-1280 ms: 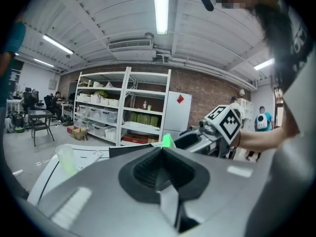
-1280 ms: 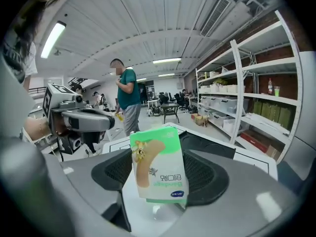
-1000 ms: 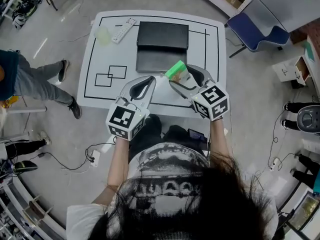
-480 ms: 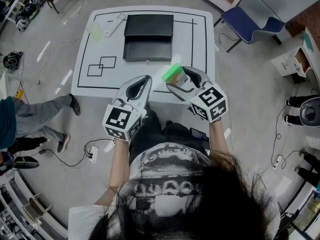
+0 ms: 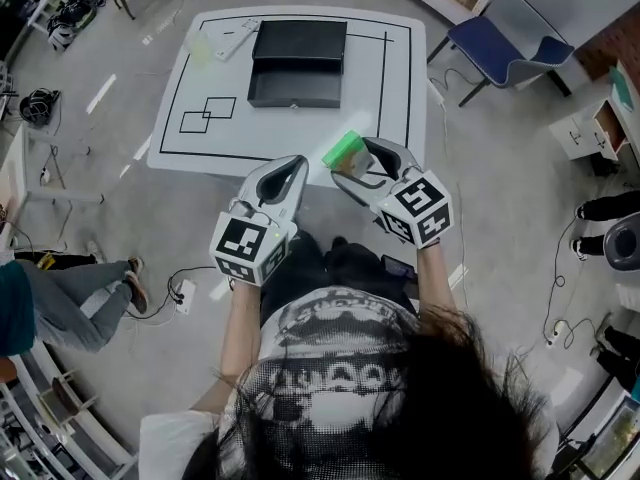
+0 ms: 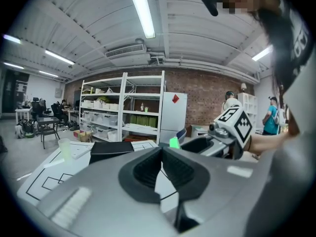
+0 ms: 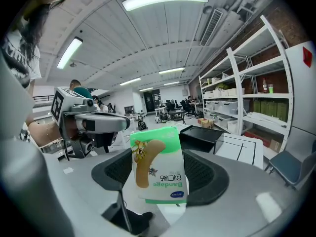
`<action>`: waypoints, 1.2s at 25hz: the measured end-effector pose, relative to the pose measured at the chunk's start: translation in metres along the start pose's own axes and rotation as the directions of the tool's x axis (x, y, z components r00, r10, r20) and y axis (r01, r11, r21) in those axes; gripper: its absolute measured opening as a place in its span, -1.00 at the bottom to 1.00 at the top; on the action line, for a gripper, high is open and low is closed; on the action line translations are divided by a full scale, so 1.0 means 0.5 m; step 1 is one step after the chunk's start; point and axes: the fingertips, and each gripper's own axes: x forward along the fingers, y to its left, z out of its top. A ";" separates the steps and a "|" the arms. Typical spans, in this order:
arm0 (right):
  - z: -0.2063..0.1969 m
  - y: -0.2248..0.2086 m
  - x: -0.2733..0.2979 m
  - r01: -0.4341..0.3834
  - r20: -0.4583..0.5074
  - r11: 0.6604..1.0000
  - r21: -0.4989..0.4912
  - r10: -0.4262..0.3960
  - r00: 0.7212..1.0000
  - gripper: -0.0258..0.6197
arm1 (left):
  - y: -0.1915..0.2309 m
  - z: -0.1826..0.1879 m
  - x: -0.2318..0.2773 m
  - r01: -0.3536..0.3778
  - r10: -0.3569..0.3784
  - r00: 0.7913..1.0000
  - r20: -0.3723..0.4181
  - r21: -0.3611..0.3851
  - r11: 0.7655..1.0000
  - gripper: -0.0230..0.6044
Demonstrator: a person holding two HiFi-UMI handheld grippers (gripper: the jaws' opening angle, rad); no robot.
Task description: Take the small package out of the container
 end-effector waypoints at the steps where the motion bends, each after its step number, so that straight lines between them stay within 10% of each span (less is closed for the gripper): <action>1: 0.000 0.004 -0.004 0.001 0.002 1.000 0.001 -0.001 1.000 0.13 | -0.005 0.000 -0.004 0.002 -0.002 1.000 -0.002 0.002 1.000 -0.93; 30: -0.007 0.316 0.092 0.139 0.007 0.983 0.123 -0.140 0.990 0.13 | 0.115 -0.077 -0.305 0.138 -0.138 0.990 -0.005 0.006 0.990 -0.93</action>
